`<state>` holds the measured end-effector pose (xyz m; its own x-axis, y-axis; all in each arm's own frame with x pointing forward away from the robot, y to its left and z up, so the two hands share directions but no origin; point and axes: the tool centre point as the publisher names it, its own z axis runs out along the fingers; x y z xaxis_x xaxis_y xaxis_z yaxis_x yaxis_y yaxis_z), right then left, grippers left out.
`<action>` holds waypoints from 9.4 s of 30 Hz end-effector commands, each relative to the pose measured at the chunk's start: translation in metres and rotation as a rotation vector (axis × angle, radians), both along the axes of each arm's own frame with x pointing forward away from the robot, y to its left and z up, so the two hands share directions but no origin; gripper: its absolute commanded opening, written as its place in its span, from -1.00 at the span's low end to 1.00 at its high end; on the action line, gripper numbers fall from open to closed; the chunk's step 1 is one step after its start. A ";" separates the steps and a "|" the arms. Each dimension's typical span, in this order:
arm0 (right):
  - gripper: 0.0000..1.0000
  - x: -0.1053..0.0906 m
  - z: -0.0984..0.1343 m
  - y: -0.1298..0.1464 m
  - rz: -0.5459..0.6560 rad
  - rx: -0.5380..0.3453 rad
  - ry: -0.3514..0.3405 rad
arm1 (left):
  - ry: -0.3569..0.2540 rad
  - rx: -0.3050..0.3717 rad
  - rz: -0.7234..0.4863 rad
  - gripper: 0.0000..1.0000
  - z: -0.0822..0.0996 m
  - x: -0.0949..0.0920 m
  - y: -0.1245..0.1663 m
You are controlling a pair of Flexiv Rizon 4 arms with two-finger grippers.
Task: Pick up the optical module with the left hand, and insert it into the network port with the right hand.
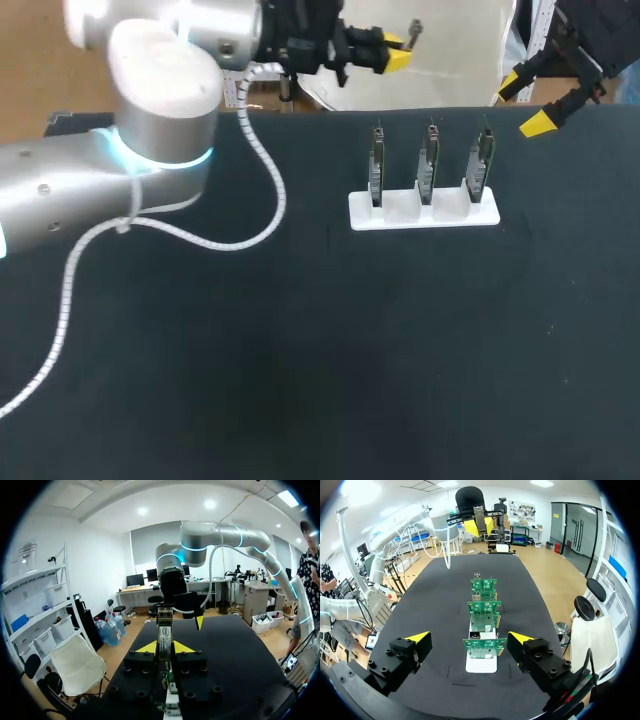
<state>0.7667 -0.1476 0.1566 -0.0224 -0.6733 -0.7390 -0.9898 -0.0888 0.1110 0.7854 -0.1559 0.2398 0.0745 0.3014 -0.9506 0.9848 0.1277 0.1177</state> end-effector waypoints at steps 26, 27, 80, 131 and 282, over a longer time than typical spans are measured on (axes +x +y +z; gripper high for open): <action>1.00 -0.003 0.000 0.001 -0.005 -0.001 -0.005 | 0.151 -0.142 -0.045 -1.00 -0.044 0.005 -0.100; 1.00 -0.003 0.000 0.001 -0.005 -0.001 -0.005 | 0.154 -0.143 -0.047 -1.00 -0.045 0.005 -0.100; 1.00 -0.003 0.000 0.001 -0.005 -0.001 -0.005 | 0.228 -0.182 -0.076 -1.00 -0.086 -0.011 -0.117; 1.00 0.014 0.030 0.019 0.012 0.102 -0.051 | 0.227 -0.182 -0.081 -1.00 -0.086 -0.011 -0.118; -1.00 0.005 0.017 0.029 0.024 0.020 -0.073 | 0.246 0.242 -0.057 1.00 -0.103 -0.009 -0.092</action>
<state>0.7762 -0.1209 0.1732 0.0488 -0.6541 -0.7548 -0.9914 -0.1238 0.0432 0.7762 -0.2473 0.1361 -0.1233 0.5188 -0.8460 0.9924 0.0690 -0.1024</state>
